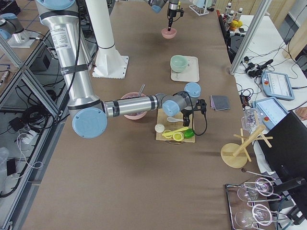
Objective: Stack pink bowl on green and place spoon
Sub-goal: 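Carry pink bowl over green bowl with left gripper while right grasps spoon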
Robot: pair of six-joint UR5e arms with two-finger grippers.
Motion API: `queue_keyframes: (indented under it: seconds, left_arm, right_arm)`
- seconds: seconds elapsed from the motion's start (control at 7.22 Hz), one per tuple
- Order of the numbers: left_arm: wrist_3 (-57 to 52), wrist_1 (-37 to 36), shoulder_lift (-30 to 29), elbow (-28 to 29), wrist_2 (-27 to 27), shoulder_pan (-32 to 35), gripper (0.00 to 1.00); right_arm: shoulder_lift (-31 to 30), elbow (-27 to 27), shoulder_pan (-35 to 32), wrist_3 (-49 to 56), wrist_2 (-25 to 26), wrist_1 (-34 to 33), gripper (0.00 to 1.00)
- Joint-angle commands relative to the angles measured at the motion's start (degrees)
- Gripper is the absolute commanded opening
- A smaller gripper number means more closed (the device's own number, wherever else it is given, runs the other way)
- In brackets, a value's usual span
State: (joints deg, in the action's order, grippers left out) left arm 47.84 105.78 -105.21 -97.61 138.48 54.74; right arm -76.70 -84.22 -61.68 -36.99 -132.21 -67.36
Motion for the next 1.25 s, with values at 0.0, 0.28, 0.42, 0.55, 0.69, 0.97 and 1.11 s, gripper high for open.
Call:
queue_keyframes:
  seconds: [0.0,0.28,0.42,0.55,0.69,0.97,1.11]
  left_arm:
    - [6.3,-15.5,-16.7,0.0,-0.2,-1.0,0.0]
    - [11.5,-14.8,-19.9,0.3,-2.7,-3.4,0.0]
    - [13.7,-14.8,-22.6,1.6,-4.2,-4.7,0.0]
    - [16.2,-14.8,-24.7,2.4,-5.9,-6.1,0.0]
    - [17.1,-14.6,-26.3,3.8,-7.0,-7.2,0.0]
    - [22.4,-7.4,-28.3,8.5,-10.6,-10.1,0.0]
    - [23.3,-4.4,-29.0,10.8,-10.7,-10.3,0.0]
  right_arm:
    - [0.2,-0.2,2.3,-3.8,0.5,0.0,1.0]
    - [0.1,-0.2,3.5,-4.9,0.7,-0.1,0.85]
    - [0.1,0.1,3.8,-5.7,0.8,-0.1,0.76]
    - [-0.2,0.2,3.8,-5.7,0.9,-0.1,0.58]
    - [-0.5,0.5,3.7,-5.7,1.1,-0.1,0.34]
    - [-0.6,0.5,3.8,-5.8,1.2,-0.1,0.0]
    - [0.4,-0.1,3.8,-6.0,0.8,-0.2,0.0]
